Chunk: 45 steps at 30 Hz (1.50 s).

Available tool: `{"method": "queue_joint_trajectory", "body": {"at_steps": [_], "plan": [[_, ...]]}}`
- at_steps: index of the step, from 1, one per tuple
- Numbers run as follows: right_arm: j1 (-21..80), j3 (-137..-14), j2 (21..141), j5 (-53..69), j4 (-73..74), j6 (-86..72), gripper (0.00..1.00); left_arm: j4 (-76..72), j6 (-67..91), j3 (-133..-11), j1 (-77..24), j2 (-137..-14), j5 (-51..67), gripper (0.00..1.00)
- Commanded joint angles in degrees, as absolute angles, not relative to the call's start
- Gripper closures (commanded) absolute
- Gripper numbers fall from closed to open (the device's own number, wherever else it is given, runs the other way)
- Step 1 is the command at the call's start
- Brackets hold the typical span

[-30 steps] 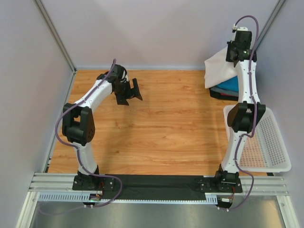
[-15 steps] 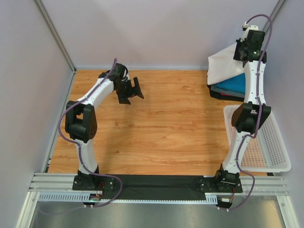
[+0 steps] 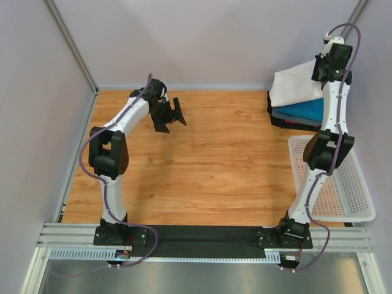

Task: Fold and stack the t-shirts
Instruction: Neatly place the folded tshirt to the corner

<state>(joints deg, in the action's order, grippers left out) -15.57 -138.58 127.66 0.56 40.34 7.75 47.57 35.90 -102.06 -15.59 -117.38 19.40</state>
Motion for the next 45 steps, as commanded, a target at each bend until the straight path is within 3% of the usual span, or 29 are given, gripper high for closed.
{"method": "queue_joint_trajectory", "body": {"at_steps": [1, 6, 9, 10, 11, 19, 26, 33, 38, 44, 45], "plan": [[-17.75, -139.48, 130.42, 0.09, 36.04, 10.45, 1.00, 50.80, 37.18, -105.81, -15.21, -119.17, 19.51, 0.06], [-18.89, -139.83, 133.94, -3.00, 35.51, 12.22, 1.00, 52.12, 37.35, -108.81, -15.21, -119.97, 19.16, 0.06], [-19.07, -140.01, 136.13, -2.54, 35.16, 12.22, 0.62, 52.29, 37.35, -109.95, -15.21, -120.14, 18.90, 0.06], [-18.99, -140.88, 136.58, -4.38, 35.50, 12.22, 0.41, 52.47, 37.35, -110.82, -15.21, -120.23, 18.90, 0.06], [-18.98, -141.41, 136.84, -5.70, 35.86, 12.30, 0.33, 52.73, 37.27, -111.44, -15.21, -120.41, 18.90, 0.06], [-18.81, -141.24, 127.28, -14.33, 36.73, 11.26, 0.02, 53.44, 32.88, -115.22, -15.21, -116.99, 13.56, 0.05], [-18.72, -137.91, 110.68, -13.55, 39.46, 5.20, 0.00, 53.71, 25.76, -114.27, -15.12, -107.33, 5.10, 0.05], [-18.46, -119.23, 88.64, 2.78, 37.71, 0.35, 0.00, 43.08, 24.35, -97.75, -15.12, -86.44, 7.55, 0.04], [-18.46, -102.34, 73.08, 7.11, 32.79, -1.67, 0.00, 36.23, 23.99, -85.10, -15.12, -73.94, 6.60, 0.03], [-18.46, -84.05, 67.14, 8.97, 22.77, -3.60, 0.00, 27.87, 26.80, -71.11, -15.12, -60.92, 4.92, 0.01], [-18.46, -83.85, 68.37, 9.40, 22.42, -4.39, 0.05, 27.77, 27.85, -70.23, -15.12, -59.60, 5.18, 0.01]]}}
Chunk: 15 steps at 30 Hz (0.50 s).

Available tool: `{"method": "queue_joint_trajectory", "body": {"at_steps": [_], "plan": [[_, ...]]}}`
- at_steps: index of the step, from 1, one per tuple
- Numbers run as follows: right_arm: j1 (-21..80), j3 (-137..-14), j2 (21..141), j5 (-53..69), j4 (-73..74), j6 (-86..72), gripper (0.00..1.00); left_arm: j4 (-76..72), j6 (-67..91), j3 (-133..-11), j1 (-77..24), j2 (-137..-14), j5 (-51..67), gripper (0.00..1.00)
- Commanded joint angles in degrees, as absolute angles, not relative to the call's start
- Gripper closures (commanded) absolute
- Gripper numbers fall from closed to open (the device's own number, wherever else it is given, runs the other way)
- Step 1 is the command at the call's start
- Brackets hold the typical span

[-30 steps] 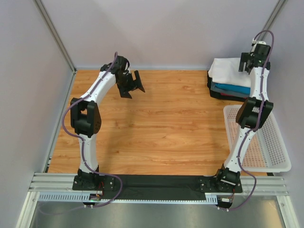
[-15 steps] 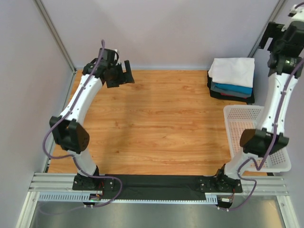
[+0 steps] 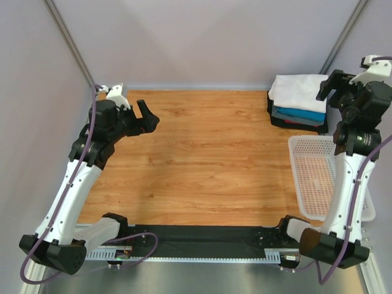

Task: Fold and stack the t-shirts
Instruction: Neatly place the folded tshirt to the corner

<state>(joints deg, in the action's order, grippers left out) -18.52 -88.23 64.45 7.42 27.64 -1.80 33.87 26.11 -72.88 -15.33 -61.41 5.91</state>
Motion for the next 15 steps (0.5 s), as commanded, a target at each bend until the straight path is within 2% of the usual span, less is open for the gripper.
{"method": "queue_joint_trajectory", "body": {"at_steps": [1, 3, 4, 5, 15], "plan": [[-18.46, -84.20, 70.03, 10.01, 22.24, -4.66, 0.27, 27.95, 28.21, -69.62, -15.12, -59.15, 5.10, 0.00], [-18.46, -88.31, 76.70, 11.07, 23.02, -5.53, 0.61, 29.61, 28.47, -69.61, -15.12, -58.89, 5.36, 0.01], [-18.46, -89.98, 79.16, 10.90, 23.64, -6.58, 0.94, 30.14, 28.56, -69.96, -15.12, -58.89, 5.27, 0.01], [-18.46, -92.09, 84.41, 10.29, 23.90, -6.94, 1.00, 31.10, 28.56, -70.13, -15.12, -59.06, 5.19, 0.01], [-18.63, -117.13, 116.08, 0.09, 16.35, -2.99, 1.00, 29.27, 31.90, -71.62, -15.12, -64.33, -1.65, 0.01]]}}
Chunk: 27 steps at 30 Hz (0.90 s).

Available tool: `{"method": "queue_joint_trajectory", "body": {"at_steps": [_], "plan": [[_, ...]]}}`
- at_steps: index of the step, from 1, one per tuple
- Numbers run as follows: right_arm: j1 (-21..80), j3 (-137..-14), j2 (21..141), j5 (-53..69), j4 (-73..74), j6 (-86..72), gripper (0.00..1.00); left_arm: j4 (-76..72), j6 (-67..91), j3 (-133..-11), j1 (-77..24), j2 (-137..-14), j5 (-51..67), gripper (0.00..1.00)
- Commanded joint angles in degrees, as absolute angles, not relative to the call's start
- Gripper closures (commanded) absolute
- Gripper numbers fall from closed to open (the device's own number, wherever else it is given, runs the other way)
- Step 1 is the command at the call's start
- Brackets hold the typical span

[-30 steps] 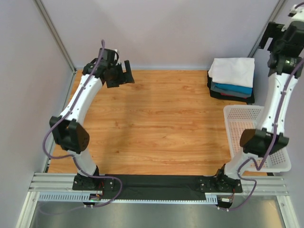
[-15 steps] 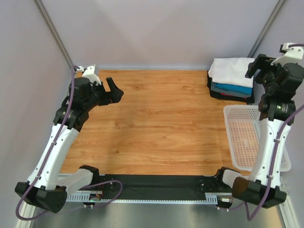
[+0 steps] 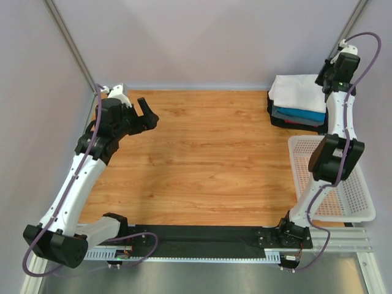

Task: Fold and stack the t-shirts
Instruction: Neatly place the folded tshirt to the corner

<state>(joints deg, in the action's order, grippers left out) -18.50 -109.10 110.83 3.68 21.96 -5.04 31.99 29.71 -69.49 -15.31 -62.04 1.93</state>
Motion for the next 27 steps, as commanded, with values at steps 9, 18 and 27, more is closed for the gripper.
{"method": "queue_joint_trajectory", "body": {"at_steps": [9, 18, 27], "plan": [[-20.13, -138.24, 141.58, -4.39, 13.02, -4.56, 0.95, 30.67, 36.47, -79.79, -15.12, -73.65, -7.73, 0.01], [-20.74, -139.84, 146.43, -0.79, 11.07, -4.48, 0.87, 33.22, 36.04, -88.93, -15.12, -80.94, -8.10, 0.01], [-17.06, -136.67, 124.39, 3.43, 11.23, -0.35, 0.26, 35.07, 28.49, -91.94, -15.12, -78.06, -5.27, 0.00]]}}
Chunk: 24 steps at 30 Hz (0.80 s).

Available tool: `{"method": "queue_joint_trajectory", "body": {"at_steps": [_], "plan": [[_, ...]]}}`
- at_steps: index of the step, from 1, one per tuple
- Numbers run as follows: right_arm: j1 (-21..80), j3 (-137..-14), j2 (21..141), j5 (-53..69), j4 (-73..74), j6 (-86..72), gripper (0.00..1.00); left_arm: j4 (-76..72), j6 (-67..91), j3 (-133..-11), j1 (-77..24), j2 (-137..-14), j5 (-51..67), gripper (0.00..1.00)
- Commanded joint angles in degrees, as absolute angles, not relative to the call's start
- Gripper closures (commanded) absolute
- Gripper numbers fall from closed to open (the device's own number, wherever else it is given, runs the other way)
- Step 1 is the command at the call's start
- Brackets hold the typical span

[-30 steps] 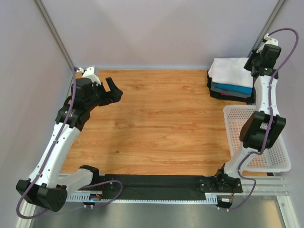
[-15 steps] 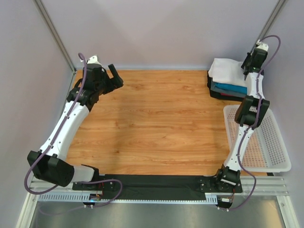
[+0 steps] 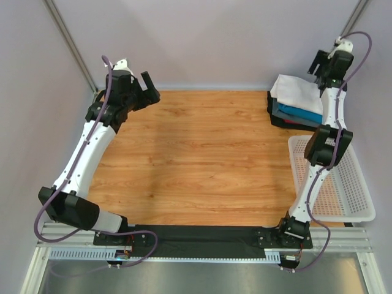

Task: Fold and stack the t-shirts
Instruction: Neatly place the folded tshirt to the corner

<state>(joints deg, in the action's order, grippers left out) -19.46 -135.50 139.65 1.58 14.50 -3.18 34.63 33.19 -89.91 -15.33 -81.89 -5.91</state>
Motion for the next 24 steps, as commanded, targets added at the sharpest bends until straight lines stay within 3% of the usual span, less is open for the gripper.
{"method": "queue_joint_trajectory", "body": {"at_steps": [1, 3, 7, 11, 12, 19, 24], "plan": [[-16.62, -136.50, 122.19, 3.51, 12.82, -0.35, 0.18, 34.29, 27.17, -91.67, -15.12, -77.00, -5.36, 0.00], [-15.82, -136.93, 116.13, 5.26, 19.99, -1.92, 0.00, 33.31, 22.36, -91.41, -15.12, -74.01, -4.75, 0.00], [-15.73, -129.84, 99.82, 10.71, 29.52, -9.13, 0.00, 31.82, 17.23, -91.32, -15.12, -69.36, -4.13, 0.00], [-15.64, -112.98, 82.74, 15.55, 32.43, -13.88, 0.00, 31.03, 15.12, -87.03, -15.12, -62.25, -3.43, 0.00], [-15.73, -103.98, 79.05, 14.77, 31.30, -15.37, 0.00, 30.94, 15.20, -83.97, -15.12, -60.83, -4.30, 0.00], [-15.73, -74.25, 49.36, 9.50, 36.38, -17.40, 0.00, 36.37, 19.68, -70.33, -15.12, -48.09, -5.10, 0.00], [-15.65, -59.43, 36.49, 8.44, 39.19, -23.28, 0.00, 41.65, 24.25, -61.63, -15.12, -41.05, -5.27, 0.00]]}}
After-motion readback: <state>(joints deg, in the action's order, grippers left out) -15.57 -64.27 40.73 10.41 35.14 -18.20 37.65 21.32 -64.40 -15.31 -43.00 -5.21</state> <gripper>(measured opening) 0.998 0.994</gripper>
